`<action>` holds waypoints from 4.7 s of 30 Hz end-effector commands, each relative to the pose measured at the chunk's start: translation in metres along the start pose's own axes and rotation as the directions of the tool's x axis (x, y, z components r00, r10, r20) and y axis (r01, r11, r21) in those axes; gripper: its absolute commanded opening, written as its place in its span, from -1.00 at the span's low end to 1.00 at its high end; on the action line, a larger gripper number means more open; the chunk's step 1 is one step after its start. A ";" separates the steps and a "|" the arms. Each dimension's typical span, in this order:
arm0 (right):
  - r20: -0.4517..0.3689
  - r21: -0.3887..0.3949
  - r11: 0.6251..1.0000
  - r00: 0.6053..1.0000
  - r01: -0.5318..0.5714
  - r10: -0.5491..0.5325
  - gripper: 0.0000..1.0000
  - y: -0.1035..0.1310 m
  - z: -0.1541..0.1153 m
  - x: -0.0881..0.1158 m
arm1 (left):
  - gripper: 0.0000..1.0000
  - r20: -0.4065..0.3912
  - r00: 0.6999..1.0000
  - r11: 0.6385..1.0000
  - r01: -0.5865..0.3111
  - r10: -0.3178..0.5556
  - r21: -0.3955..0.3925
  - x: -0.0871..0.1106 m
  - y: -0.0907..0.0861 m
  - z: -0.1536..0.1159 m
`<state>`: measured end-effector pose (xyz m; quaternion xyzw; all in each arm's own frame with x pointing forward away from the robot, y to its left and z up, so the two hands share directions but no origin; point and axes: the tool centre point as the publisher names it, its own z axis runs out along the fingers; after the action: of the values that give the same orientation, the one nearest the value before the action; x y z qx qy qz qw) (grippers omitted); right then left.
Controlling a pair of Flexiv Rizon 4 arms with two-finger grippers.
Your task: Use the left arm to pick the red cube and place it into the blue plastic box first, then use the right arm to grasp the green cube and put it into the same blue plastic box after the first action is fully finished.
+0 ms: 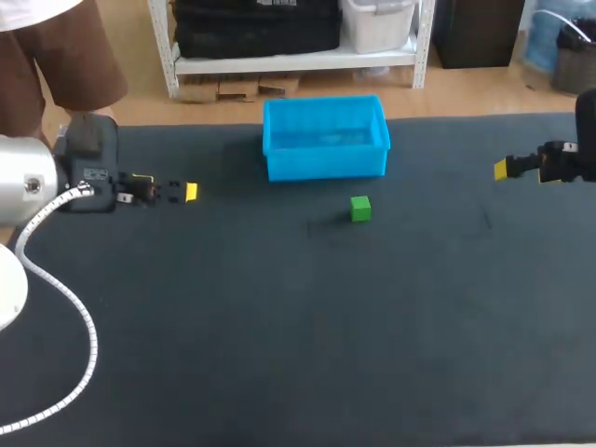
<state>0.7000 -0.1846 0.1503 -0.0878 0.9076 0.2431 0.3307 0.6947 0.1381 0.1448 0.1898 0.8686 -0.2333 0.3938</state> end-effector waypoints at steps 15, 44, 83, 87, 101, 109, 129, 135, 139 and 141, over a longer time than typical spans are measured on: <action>-0.001 -0.001 1.000 1.000 0.001 -0.001 1.00 0.000 0.000 0.000 | 1.00 -0.032 0.999 1.000 0.003 -0.004 -0.022 -0.003 0.002 -0.001; -0.325 0.225 0.971 0.934 -0.075 0.147 1.00 0.038 0.113 -0.021 | 1.00 -0.032 0.999 1.000 0.003 -0.004 -0.022 -0.003 0.002 -0.001; -0.486 0.392 0.919 0.855 0.027 0.182 1.00 0.077 0.174 -0.036 | 1.00 -0.032 0.999 1.000 0.003 -0.004 -0.022 -0.003 0.002 -0.001; -0.500 0.388 0.921 0.847 0.036 0.178 1.00 0.083 0.188 -0.037 | 1.00 -0.032 0.999 1.000 0.003 -0.004 -0.022 -0.003 0.002 -0.001; -0.570 0.381 0.924 0.786 -0.002 0.237 1.00 0.087 0.230 -0.016 | 1.00 -0.032 0.999 1.000 0.003 -0.004 -0.022 -0.003 0.002 -0.001; -0.622 0.344 0.938 0.758 0.039 0.196 1.00 0.091 0.247 -0.004 | 1.00 -0.032 0.999 1.000 0.003 -0.004 -0.022 -0.003 0.002 -0.001; -0.650 0.301 0.948 0.750 0.106 0.122 1.00 0.099 0.253 0.018 | 1.00 -0.032 0.999 1.000 0.003 -0.004 -0.022 -0.003 0.002 -0.001; -0.643 0.301 0.948 0.756 0.101 0.123 1.00 0.101 0.250 0.027 | 1.00 -0.032 0.999 1.000 0.003 -0.004 -0.022 -0.003 0.002 -0.001; -0.635 0.309 0.946 0.761 0.093 0.133 1.00 0.100 0.246 0.029 | 1.00 -0.032 0.999 1.000 0.003 -0.004 -0.022 -0.003 0.002 -0.001; -0.634 0.314 0.945 0.762 0.092 0.136 1.00 0.099 0.244 0.029 | 1.00 -0.032 0.999 1.000 0.003 -0.004 -0.022 -0.003 0.002 -0.001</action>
<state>0.7933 0.0278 0.0054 -0.1023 0.9936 0.0462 -0.0133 0.6961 0.1384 0.1488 0.1864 0.8798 -0.2179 0.3791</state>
